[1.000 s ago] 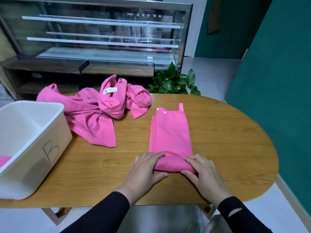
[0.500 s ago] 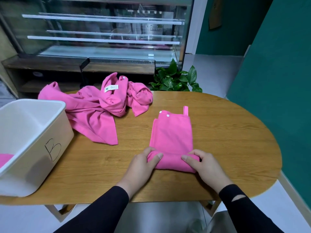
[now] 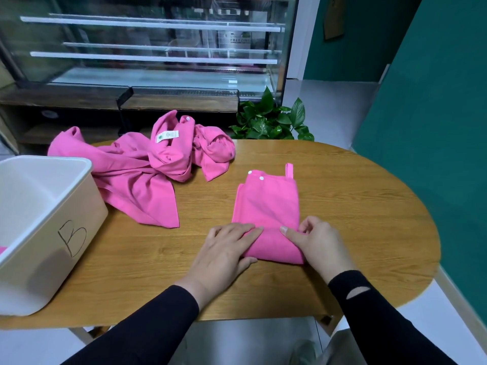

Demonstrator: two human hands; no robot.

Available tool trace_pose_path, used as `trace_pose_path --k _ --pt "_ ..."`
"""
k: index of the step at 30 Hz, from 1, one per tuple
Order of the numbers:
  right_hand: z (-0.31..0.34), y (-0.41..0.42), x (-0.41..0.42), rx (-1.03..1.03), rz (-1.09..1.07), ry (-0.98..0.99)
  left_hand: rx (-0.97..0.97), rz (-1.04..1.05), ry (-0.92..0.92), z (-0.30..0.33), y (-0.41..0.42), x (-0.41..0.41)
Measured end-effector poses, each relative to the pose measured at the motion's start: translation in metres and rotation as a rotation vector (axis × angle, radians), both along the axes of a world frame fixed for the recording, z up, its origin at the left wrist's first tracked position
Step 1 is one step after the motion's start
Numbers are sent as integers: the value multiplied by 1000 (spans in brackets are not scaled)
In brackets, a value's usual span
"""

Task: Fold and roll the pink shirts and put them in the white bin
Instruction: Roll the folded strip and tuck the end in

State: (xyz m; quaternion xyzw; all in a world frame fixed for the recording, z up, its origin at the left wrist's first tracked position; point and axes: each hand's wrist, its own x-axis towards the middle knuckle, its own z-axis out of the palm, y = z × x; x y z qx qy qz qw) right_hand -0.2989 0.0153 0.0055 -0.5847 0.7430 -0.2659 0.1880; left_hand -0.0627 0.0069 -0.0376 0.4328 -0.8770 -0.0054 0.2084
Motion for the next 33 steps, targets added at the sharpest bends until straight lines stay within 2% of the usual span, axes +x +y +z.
trace_pose_path --k 2,4,6,9,14,19,23,27,30,33 --pt "-16 9 8 -323 125 165 -6 -2 2 -1 -2 0" --pt "-35 19 18 -437 261 186 3 -10 -2 -2 -5 2" --pt "-49 25 20 -379 300 133 32 -21 -7 -3 -9 4" --pt "-54 24 12 -330 335 183 77 -42 33 -5 -13 5" --pt "-43 23 -4 -222 432 157 211 -27 282 -5 -12 8" --pt "-40 26 -5 -189 439 127 426 30 370 0 -10 9" --pt "-29 21 -4 -107 443 82 558 111 588 5 -10 10" --pt "-14 17 -1 -25 403 -14 567 180 685 9 -11 4" --pt "-6 12 -2 44 390 -70 544 218 633 8 -10 3" --pt "-4 2 -4 110 349 -180 307 174 483 1 -7 4"
